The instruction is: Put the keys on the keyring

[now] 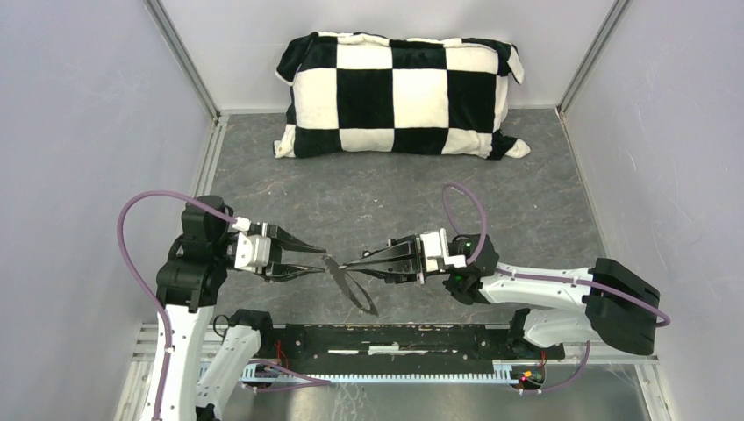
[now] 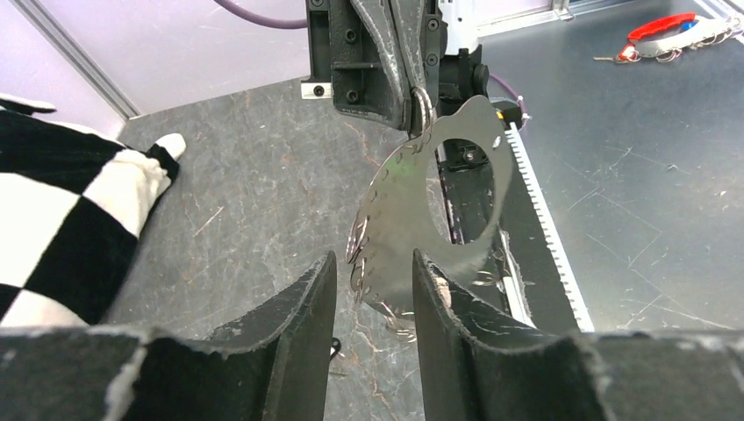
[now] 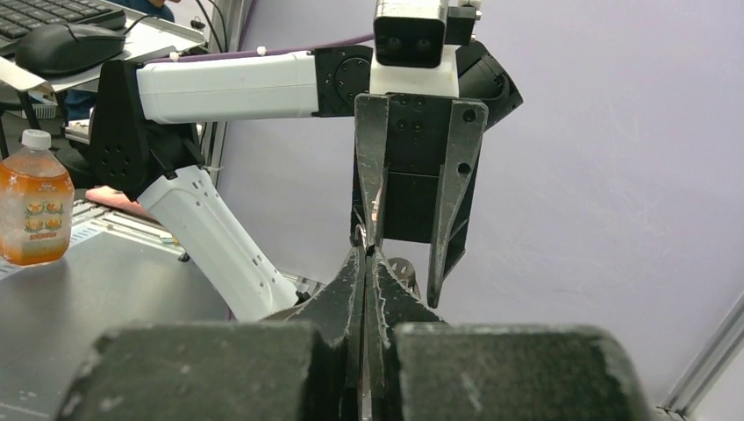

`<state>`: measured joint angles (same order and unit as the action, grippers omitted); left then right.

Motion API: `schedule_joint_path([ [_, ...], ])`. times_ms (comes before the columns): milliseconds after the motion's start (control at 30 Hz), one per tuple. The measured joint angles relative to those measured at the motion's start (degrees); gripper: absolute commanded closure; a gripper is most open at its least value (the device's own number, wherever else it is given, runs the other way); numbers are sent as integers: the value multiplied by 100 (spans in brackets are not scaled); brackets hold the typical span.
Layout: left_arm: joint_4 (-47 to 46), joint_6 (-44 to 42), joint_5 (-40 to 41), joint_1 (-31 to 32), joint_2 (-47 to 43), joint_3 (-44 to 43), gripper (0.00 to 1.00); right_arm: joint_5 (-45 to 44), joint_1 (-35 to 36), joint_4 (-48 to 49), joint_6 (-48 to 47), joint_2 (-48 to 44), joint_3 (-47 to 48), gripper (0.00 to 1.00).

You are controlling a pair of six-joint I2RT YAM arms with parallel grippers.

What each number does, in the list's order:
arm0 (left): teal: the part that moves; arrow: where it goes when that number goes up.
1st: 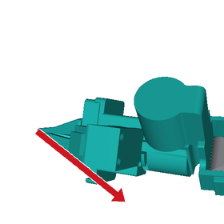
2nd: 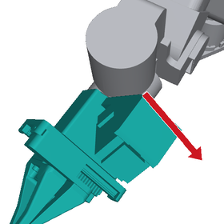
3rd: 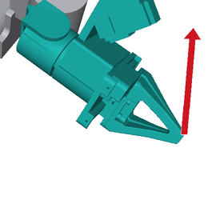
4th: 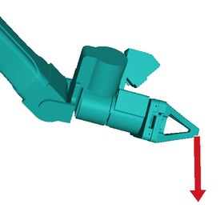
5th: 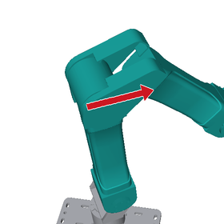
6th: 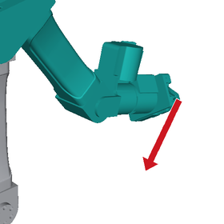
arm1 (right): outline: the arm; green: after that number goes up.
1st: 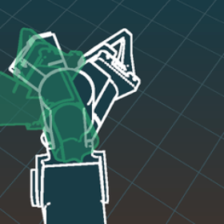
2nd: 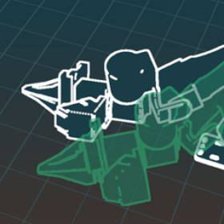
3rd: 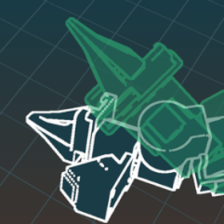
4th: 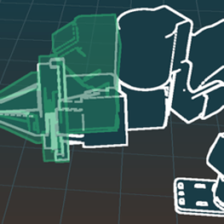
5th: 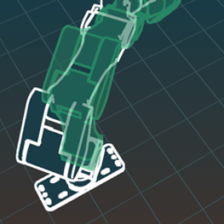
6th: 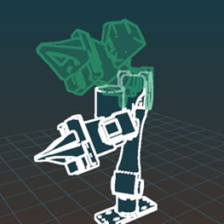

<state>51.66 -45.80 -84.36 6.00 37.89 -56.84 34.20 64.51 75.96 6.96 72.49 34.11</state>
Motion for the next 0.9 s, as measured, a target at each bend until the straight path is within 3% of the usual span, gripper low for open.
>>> schedule_joint_path([
  [300, 0, -50, -2, -2, -94, 0, 56, 387, 133, -778, -785, -153, 0, 99],
  [667, 0, -42, 7, 0, -94, 0, 44, 472, 262, -2100, -1746, -345, 50, 99],
  [900, 0, -42, 33, 0, -94, 0, 48, 369, 262, -2295, -1974, -442, 50, 99],
])
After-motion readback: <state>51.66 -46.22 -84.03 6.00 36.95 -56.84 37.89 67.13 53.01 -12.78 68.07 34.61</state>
